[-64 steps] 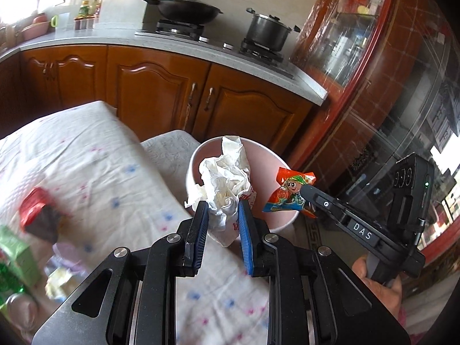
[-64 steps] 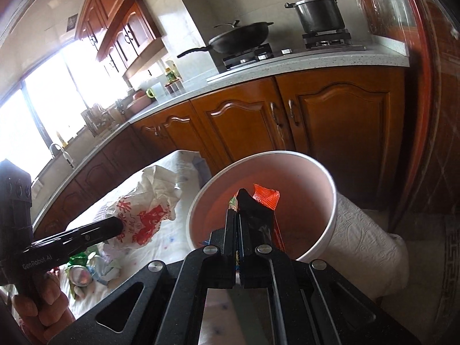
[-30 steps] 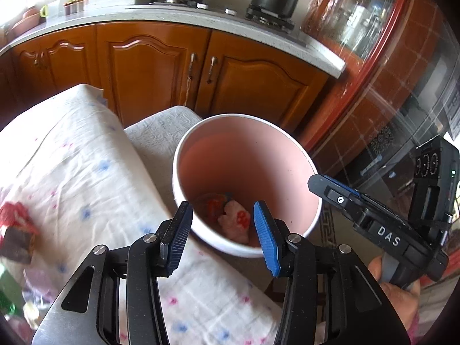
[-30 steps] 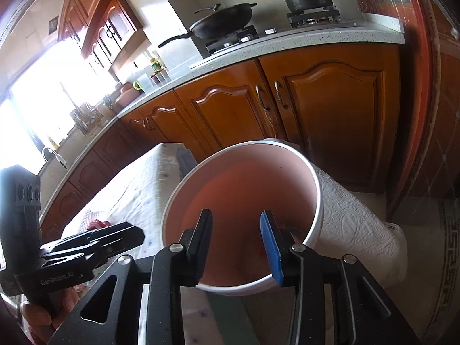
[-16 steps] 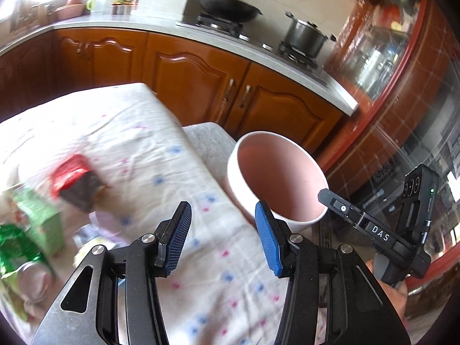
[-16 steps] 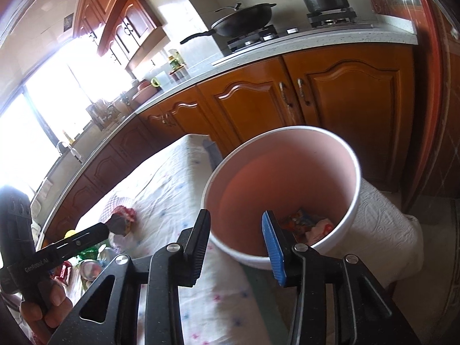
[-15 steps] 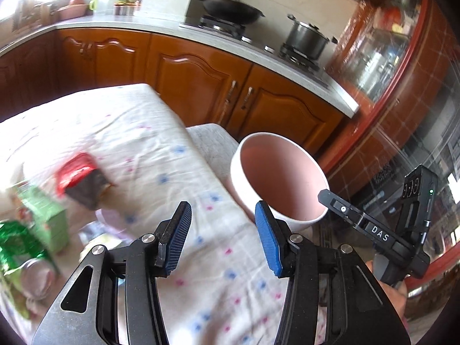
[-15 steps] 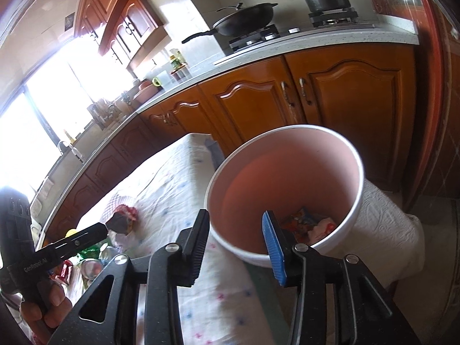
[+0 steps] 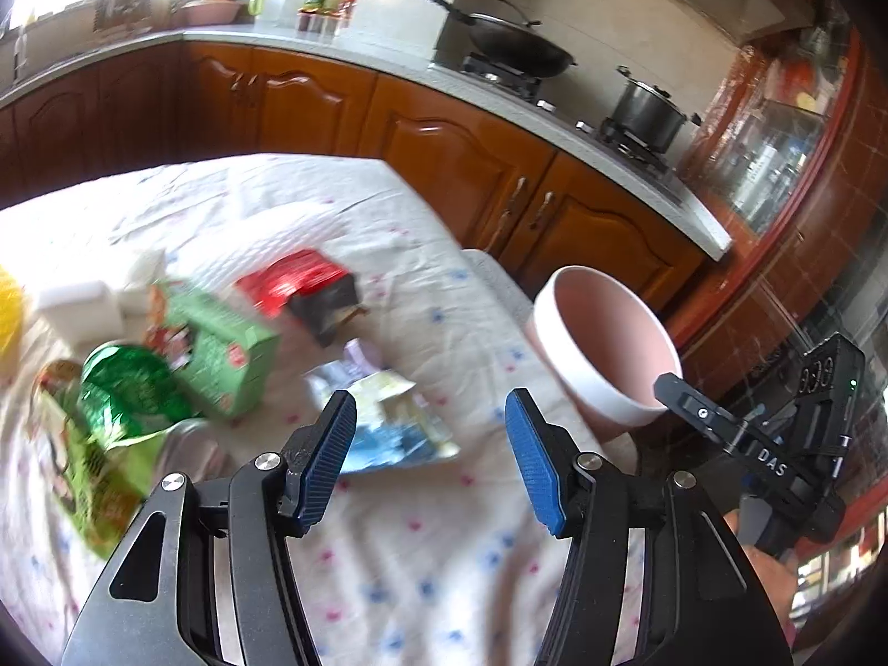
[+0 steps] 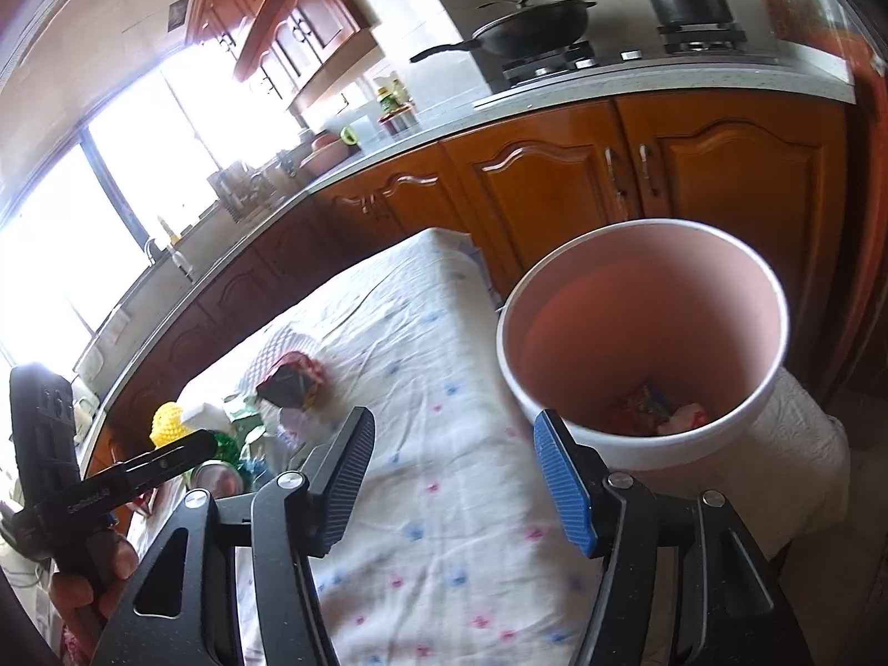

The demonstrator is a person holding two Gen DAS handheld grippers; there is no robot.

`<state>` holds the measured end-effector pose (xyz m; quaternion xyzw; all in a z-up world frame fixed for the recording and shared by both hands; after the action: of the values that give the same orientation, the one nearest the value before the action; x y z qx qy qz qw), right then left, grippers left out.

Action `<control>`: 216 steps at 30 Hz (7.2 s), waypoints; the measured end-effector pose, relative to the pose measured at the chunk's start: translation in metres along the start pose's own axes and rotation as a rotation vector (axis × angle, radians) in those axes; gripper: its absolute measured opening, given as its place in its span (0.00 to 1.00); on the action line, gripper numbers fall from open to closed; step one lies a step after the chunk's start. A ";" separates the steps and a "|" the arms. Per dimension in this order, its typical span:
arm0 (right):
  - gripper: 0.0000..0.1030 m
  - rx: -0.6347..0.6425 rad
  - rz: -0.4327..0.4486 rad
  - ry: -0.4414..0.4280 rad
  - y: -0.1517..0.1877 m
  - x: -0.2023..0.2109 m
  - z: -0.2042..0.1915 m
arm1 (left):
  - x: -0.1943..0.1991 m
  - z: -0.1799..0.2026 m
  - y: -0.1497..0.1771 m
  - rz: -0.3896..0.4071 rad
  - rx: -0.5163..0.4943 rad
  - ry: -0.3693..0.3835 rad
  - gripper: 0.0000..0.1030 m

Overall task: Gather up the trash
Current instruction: 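Grasp the crumpled foil wrapper with the left gripper while the right gripper grasps the red-black snack bag, then carry the foil wrapper and the red-black bag over the pink bucket, then open the left gripper over the bucket while the right gripper releases its bag, then grasp the white foam block with the left gripper while the right gripper grasps the white mesh net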

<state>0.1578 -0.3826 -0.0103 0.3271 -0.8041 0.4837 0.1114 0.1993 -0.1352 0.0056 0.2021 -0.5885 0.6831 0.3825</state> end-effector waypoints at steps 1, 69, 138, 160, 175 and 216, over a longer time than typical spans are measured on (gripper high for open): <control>0.60 0.003 -0.004 -0.003 0.002 -0.002 -0.003 | 0.000 -0.005 0.002 -0.003 0.006 -0.004 0.55; 0.01 0.200 -0.128 -0.065 0.005 -0.075 -0.079 | 0.033 -0.064 -0.002 0.080 0.045 0.058 0.24; 0.01 0.004 -0.010 0.243 -0.047 0.044 0.100 | -0.077 0.178 -0.043 -0.064 -0.296 0.213 0.24; 0.07 -0.020 -0.105 0.256 -0.050 0.022 0.123 | -0.128 0.202 -0.040 -0.165 -0.341 0.167 0.26; 0.54 -0.086 -0.018 0.186 -0.044 0.036 0.119 | -0.115 0.185 -0.037 -0.150 -0.292 0.163 0.59; 0.72 0.143 -0.128 -0.161 -0.010 -0.079 -0.103 | 0.048 -0.119 -0.024 0.099 0.118 -0.106 0.59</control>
<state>0.2101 -0.2653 0.0103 0.4225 -0.7516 0.5038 0.0534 0.2081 -0.0076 0.0287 0.2307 -0.5760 0.7228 0.3042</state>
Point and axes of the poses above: each gripper's, at about its wrist camera, not at the fingertips, and x roughly against the way its jaws point, z to its right, y to its underside, the point moved 4 cm from there along -x, roughly the way its jaws point, and after that the axes turned 8 degrees about -y, right-handed, at the moved point
